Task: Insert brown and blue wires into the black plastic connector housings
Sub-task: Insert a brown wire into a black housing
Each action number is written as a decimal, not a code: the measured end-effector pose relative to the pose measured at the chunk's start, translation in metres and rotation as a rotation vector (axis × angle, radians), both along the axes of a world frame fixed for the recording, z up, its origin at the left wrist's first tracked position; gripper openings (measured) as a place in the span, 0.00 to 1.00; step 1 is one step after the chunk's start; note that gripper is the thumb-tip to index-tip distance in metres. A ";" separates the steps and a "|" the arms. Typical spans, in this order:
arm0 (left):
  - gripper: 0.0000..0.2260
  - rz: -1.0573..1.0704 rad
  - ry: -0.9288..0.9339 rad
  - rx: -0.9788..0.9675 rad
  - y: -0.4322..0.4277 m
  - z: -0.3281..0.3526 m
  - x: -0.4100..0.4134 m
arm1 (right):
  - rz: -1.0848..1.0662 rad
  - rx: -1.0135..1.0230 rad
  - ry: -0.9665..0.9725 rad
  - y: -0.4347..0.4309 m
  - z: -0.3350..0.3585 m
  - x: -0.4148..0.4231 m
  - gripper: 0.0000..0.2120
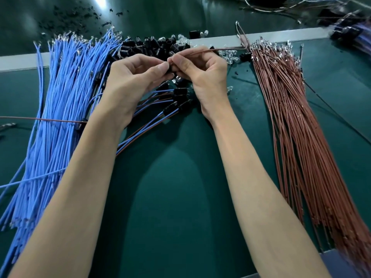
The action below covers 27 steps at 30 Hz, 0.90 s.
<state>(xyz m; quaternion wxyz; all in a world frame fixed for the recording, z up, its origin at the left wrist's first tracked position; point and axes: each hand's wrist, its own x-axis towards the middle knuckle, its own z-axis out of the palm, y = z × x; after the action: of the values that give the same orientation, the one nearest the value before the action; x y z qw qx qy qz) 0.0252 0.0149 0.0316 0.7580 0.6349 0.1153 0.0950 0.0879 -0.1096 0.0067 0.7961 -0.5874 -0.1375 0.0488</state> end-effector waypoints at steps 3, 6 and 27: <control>0.01 0.003 0.026 0.034 0.001 0.000 -0.001 | -0.016 -0.067 0.001 0.000 0.001 0.000 0.08; 0.02 -0.020 0.017 0.045 -0.001 -0.001 -0.001 | 0.006 -0.105 0.011 -0.002 0.001 0.001 0.08; 0.08 0.020 -0.026 0.575 0.012 0.003 0.000 | 0.071 0.033 0.079 -0.004 0.003 0.001 0.05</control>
<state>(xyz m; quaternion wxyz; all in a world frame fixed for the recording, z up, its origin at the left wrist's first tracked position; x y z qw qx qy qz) 0.0255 0.0269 0.0345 0.5474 0.8213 0.0803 0.1392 0.0888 -0.1139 0.0095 0.8082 -0.5665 -0.1275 0.0980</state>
